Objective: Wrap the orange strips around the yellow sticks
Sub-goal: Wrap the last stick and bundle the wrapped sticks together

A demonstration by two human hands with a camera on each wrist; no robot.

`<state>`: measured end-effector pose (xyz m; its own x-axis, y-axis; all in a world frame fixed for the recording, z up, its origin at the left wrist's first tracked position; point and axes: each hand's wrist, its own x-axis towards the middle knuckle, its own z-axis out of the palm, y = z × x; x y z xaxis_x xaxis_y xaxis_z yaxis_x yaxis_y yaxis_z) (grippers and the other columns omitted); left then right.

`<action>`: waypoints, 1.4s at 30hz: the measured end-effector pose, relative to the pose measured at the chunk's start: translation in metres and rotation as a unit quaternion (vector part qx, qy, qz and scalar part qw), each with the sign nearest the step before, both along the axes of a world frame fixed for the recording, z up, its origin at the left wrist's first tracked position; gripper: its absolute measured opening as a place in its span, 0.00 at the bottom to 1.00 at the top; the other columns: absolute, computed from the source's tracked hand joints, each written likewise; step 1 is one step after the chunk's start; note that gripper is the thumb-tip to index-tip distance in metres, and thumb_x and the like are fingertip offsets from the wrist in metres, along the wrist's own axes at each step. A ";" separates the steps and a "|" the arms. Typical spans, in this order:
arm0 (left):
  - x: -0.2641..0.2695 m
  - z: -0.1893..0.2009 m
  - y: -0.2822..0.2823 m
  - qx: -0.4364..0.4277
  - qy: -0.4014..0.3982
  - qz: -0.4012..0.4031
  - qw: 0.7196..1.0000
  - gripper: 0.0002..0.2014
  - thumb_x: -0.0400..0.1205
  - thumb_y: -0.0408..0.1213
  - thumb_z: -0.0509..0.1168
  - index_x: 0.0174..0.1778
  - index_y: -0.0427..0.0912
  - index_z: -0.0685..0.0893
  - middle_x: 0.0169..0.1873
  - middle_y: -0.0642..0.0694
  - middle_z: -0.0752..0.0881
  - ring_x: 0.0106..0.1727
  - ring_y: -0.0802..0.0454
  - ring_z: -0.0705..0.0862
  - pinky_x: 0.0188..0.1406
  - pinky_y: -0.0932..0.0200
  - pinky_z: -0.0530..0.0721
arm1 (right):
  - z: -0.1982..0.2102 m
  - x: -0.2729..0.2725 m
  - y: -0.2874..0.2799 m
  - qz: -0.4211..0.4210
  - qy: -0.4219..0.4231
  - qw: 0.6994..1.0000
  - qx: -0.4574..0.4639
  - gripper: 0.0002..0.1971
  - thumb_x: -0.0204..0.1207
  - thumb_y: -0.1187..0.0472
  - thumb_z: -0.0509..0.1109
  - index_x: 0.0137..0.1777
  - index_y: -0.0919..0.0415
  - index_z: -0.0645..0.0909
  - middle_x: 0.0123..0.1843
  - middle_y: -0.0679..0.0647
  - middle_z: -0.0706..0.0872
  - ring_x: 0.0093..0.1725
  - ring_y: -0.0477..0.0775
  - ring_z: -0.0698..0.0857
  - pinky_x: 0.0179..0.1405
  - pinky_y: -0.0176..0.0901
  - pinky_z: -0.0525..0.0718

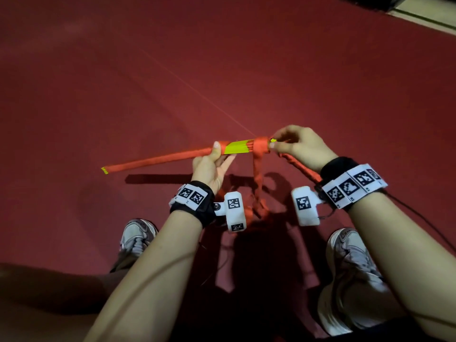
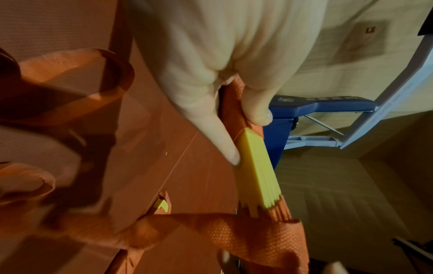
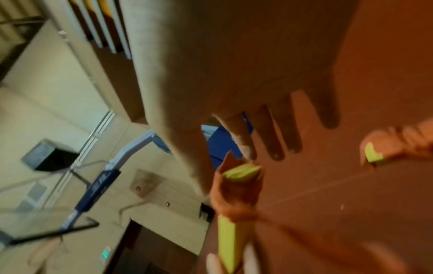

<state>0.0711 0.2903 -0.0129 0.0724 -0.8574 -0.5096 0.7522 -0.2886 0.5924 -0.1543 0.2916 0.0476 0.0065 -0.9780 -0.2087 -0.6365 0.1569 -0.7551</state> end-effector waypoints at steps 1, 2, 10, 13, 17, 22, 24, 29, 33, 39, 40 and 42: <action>-0.002 0.000 0.001 -0.004 -0.006 -0.004 1.000 0.14 0.86 0.28 0.66 0.64 0.23 0.77 0.47 0.29 0.90 0.59 0.35 0.90 0.44 0.45 0.93 | -0.001 0.008 0.002 0.023 -0.037 0.999 0.003 0.24 0.70 0.48 0.82 0.64 0.54 0.84 0.50 0.49 0.89 0.50 0.47 0.86 0.55 0.38 0.83; -0.004 0.000 0.001 -0.010 -0.010 -0.013 1.000 0.14 0.86 0.28 0.66 0.64 0.22 0.77 0.48 0.29 0.90 0.59 0.35 0.90 0.46 0.45 0.93 | -0.002 0.015 0.006 0.040 -0.074 0.996 0.015 0.27 0.73 0.53 0.82 0.70 0.57 0.80 0.50 0.47 0.86 0.48 0.42 0.85 0.53 0.31 0.81; -0.001 0.003 -0.001 -0.026 0.002 -0.008 1.000 0.07 0.87 0.27 0.65 0.50 0.25 0.81 0.42 0.33 0.91 0.49 0.41 0.92 0.54 0.42 0.91 | -0.009 0.048 0.027 -0.099 -0.406 0.892 0.170 0.05 0.82 0.75 0.67 0.50 0.69 0.83 0.34 0.60 0.89 0.34 0.56 0.92 0.37 0.45 0.92; 0.003 0.001 0.002 -0.013 -0.022 0.024 0.999 0.12 0.86 0.28 0.67 0.60 0.22 0.78 0.43 0.32 0.91 0.51 0.40 0.93 0.50 0.45 0.93 | -0.002 0.051 0.028 -0.096 -0.394 0.889 0.210 0.08 0.84 0.71 0.65 0.47 0.68 0.85 0.29 0.56 0.86 0.28 0.51 0.89 0.32 0.39 0.89; 0.005 -0.006 0.007 0.005 -0.083 0.040 0.996 0.23 0.86 0.27 0.68 0.72 0.17 0.71 0.51 0.28 0.87 0.61 0.35 0.89 0.55 0.42 0.91 | 0.008 0.036 0.014 -0.124 -0.414 0.877 0.209 0.12 0.86 0.69 0.60 0.44 0.64 0.82 0.23 0.52 0.80 0.24 0.49 0.85 0.27 0.35 0.80; 0.007 -0.002 0.001 -0.018 -0.047 0.018 0.999 0.16 0.86 0.28 0.67 0.64 0.19 0.77 0.43 0.32 0.90 0.57 0.37 0.91 0.55 0.43 0.92 | -0.003 0.014 0.002 -0.270 -0.421 0.852 0.154 0.12 0.85 0.70 0.58 0.41 0.65 0.79 0.21 0.53 0.74 0.19 0.50 0.76 0.18 0.33 0.77; 0.006 0.002 -0.001 -0.019 -0.026 0.013 0.999 0.09 0.86 0.28 0.67 0.55 0.22 0.81 0.41 0.33 0.91 0.51 0.41 0.93 0.54 0.43 0.92 | -0.018 0.005 0.000 -0.305 -0.300 0.893 0.141 0.06 0.77 0.70 0.65 0.39 0.65 0.80 0.23 0.56 0.75 0.19 0.53 0.75 0.21 0.34 0.75; 0.002 0.001 0.000 -0.013 0.001 0.013 1.000 0.06 0.86 0.27 0.67 0.47 0.26 0.82 0.40 0.33 0.91 0.50 0.40 0.92 0.52 0.44 0.92 | -0.030 0.006 0.010 -0.131 0.049 0.989 0.042 0.19 0.76 0.63 0.70 0.67 0.58 0.80 0.54 0.54 0.82 0.48 0.54 0.83 0.52 0.37 0.80; -0.005 0.003 0.005 -0.014 -0.004 -0.001 1.000 0.06 0.86 0.28 0.67 0.51 0.26 0.80 0.43 0.31 0.91 0.50 0.41 0.93 0.47 0.47 0.93 | -0.014 0.035 0.015 -0.112 -0.325 0.937 0.062 0.17 0.59 0.67 0.65 0.48 0.59 0.88 0.33 0.54 0.82 0.30 0.49 0.76 0.33 0.37 0.73; 0.001 0.001 0.007 -0.005 -0.057 0.043 0.997 0.24 0.85 0.28 0.69 0.73 0.19 0.70 0.52 0.28 0.88 0.58 0.37 0.91 0.49 0.46 0.93 | -0.005 0.038 0.022 -0.135 -0.387 0.889 0.206 0.10 0.85 0.58 0.68 0.48 0.66 0.83 0.20 0.52 0.76 0.29 0.53 0.85 0.26 0.40 0.83; 0.003 0.000 0.007 -0.004 -0.060 0.042 0.997 0.25 0.85 0.27 0.69 0.73 0.19 0.69 0.51 0.29 0.89 0.59 0.36 0.91 0.51 0.45 0.93 | -0.007 0.034 0.021 -0.142 -0.375 0.894 0.199 0.12 0.85 0.58 0.68 0.46 0.67 0.83 0.18 0.49 0.70 0.25 0.50 0.80 0.22 0.38 0.81; 0.005 -0.003 0.006 -0.008 -0.055 0.037 0.998 0.23 0.85 0.27 0.68 0.72 0.18 0.71 0.47 0.30 0.90 0.58 0.36 0.91 0.53 0.43 0.92 | -0.012 0.025 0.015 -0.164 -0.401 0.886 0.165 0.14 0.87 0.58 0.65 0.41 0.64 0.81 0.18 0.47 0.65 0.22 0.48 0.72 0.26 0.39 0.81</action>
<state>0.0766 0.2960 -0.0155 0.1912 -0.8555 -0.4813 0.7009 -0.2243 0.6770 -0.1296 0.3069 0.0353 0.0098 -0.8416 -0.5400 0.2054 0.5302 -0.8226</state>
